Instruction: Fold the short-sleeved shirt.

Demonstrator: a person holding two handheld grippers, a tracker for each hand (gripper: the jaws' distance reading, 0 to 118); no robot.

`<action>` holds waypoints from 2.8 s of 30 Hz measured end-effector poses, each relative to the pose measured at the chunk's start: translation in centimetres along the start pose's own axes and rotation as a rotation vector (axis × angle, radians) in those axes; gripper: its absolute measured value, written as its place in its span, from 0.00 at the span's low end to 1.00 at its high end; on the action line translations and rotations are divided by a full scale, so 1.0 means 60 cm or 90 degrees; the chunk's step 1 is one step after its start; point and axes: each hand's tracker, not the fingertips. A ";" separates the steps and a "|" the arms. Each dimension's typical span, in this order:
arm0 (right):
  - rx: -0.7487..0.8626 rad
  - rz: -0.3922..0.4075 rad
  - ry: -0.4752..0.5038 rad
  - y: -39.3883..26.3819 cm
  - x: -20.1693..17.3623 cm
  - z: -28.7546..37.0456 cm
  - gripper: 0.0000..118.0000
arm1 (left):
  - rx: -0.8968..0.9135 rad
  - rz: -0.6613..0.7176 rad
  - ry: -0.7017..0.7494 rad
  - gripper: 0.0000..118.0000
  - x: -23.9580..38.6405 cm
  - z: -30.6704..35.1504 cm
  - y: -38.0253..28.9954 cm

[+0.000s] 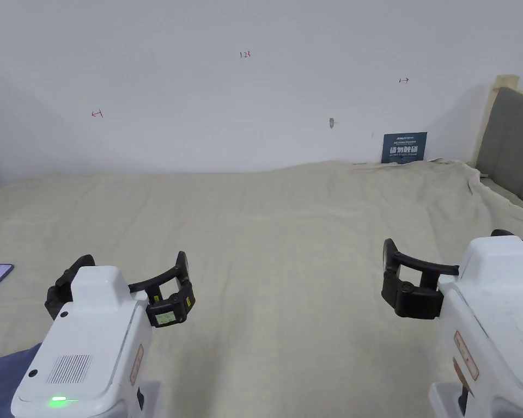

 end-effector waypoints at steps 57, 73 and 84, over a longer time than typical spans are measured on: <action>-0.223 -0.173 -0.147 0.031 0.001 -0.021 1.00 | 0.008 0.016 0.001 1.00 -0.008 0.003 0.007; -0.281 -0.172 -0.151 0.041 -0.003 -0.023 1.00 | 0.008 0.006 -0.007 1.00 -0.007 0.002 0.010; -0.238 -0.130 -0.129 0.034 -0.005 -0.027 0.99 | 0.010 0.008 -0.007 1.00 -0.009 0.005 0.011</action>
